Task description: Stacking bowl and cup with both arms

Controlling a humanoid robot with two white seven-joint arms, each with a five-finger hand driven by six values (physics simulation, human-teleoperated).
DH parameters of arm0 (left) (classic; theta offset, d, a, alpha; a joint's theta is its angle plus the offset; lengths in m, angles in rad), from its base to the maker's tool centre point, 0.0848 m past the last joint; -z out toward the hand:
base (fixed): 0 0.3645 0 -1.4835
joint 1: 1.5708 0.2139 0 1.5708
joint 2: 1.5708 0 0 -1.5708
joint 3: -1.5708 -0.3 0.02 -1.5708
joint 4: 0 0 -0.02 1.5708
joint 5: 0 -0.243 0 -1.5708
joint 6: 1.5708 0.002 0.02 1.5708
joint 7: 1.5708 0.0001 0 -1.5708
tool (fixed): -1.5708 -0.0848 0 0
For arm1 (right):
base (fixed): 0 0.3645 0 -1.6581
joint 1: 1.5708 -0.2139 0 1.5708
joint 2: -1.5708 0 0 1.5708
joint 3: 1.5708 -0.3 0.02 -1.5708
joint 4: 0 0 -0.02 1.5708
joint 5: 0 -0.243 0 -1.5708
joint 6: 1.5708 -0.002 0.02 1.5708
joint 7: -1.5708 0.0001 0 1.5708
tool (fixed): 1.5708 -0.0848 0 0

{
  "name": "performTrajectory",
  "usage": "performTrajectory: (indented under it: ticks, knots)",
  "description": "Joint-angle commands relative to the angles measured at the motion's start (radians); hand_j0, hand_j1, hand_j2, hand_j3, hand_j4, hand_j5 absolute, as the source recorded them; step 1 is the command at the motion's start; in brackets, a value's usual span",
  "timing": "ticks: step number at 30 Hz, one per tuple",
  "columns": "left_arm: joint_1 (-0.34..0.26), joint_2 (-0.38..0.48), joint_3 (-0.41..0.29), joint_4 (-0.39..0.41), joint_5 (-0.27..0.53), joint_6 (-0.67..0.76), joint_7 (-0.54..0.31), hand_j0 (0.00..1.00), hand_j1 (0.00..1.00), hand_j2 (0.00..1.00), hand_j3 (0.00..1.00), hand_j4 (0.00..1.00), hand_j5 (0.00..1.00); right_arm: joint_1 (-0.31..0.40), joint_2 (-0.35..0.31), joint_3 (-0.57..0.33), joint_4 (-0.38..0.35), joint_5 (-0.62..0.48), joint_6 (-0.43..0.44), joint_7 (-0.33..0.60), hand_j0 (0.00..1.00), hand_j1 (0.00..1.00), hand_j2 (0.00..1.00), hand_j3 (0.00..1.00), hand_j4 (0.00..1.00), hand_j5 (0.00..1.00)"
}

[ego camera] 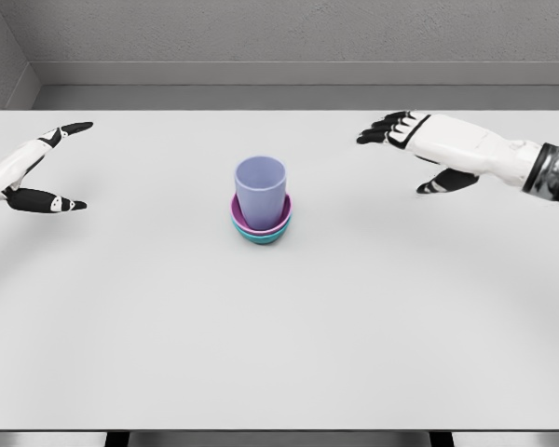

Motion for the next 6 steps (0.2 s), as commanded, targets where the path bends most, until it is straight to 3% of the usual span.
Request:
performTrajectory:
  ticks: [1,6]
  knots:
    - [0.000,0.001,0.000,0.000,0.008,0.002,-0.001,1.00,1.00,1.00,1.00,1.00,1.00,0.000,-0.065,-0.063,0.087,-0.022,0.002,-0.001,1.00,1.00,1.00,1.00,1.00,1.00]
    - [0.000,0.001,0.000,0.002,0.008,0.002,-0.012,1.00,1.00,1.00,1.00,1.00,1.00,0.000,-0.064,-0.063,0.087,-0.022,0.002,-0.002,1.00,1.00,1.00,1.00,1.00,1.00]
